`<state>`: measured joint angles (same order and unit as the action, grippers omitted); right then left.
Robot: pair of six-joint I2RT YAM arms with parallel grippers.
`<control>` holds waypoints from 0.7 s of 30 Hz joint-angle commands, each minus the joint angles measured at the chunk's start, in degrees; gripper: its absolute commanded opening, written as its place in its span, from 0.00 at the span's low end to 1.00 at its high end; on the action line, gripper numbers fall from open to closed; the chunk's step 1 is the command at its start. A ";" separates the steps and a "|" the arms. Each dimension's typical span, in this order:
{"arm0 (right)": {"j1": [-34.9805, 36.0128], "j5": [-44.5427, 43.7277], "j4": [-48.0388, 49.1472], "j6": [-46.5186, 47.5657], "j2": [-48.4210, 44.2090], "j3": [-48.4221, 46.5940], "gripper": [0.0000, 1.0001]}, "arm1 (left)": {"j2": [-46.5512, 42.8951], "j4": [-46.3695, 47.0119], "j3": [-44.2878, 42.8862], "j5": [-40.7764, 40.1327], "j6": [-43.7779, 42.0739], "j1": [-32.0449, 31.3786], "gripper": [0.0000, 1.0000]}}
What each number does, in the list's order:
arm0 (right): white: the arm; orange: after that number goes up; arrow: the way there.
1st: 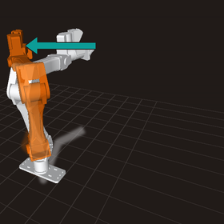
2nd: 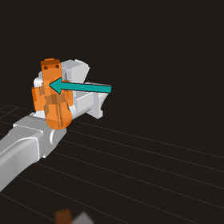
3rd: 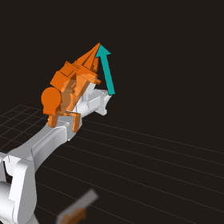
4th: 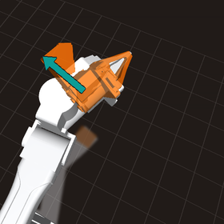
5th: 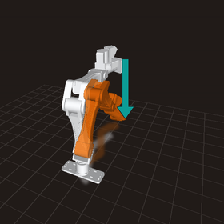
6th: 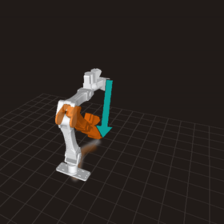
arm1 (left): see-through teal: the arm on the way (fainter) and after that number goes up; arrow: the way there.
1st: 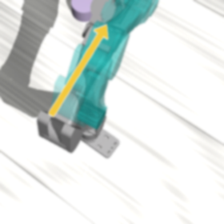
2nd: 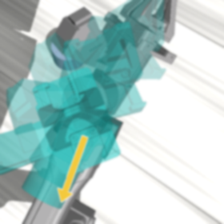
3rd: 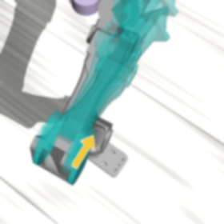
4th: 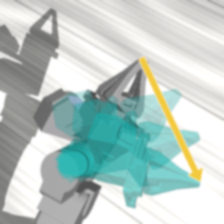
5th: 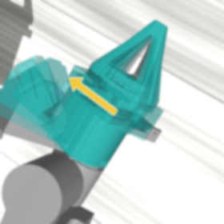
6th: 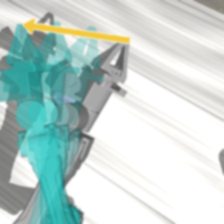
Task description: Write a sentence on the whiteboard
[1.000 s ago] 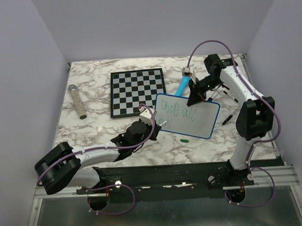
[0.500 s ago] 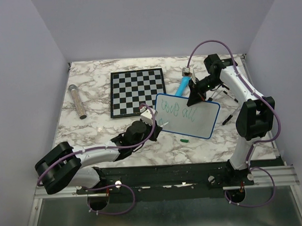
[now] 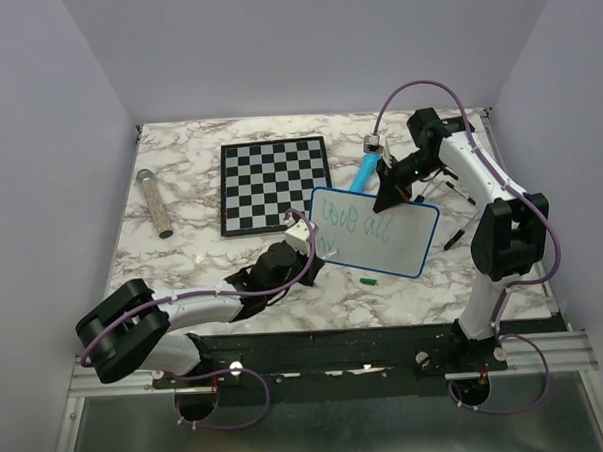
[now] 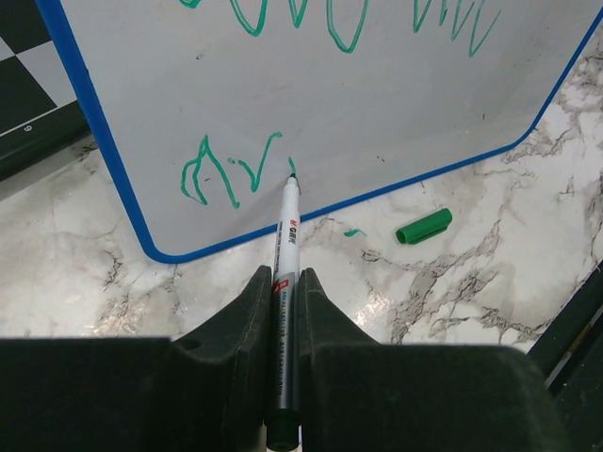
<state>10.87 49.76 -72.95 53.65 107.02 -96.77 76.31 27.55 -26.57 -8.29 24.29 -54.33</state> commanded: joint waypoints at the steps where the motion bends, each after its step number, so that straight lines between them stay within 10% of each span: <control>1: 0.11 0.34 -0.35 0.84 -0.15 0.09 0.01 | -1.61 -0.57 -0.77 -3.31 0.05 0.36 0.00; 21: 0.20 0.34 -0.35 0.84 -0.15 0.09 0.00 | -0.64 2.51 -2.26 -0.41 -0.56 0.54 0.00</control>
<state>10.87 49.76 -72.95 53.65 107.02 -96.77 75.13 27.81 -26.81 -9.50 24.27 -54.17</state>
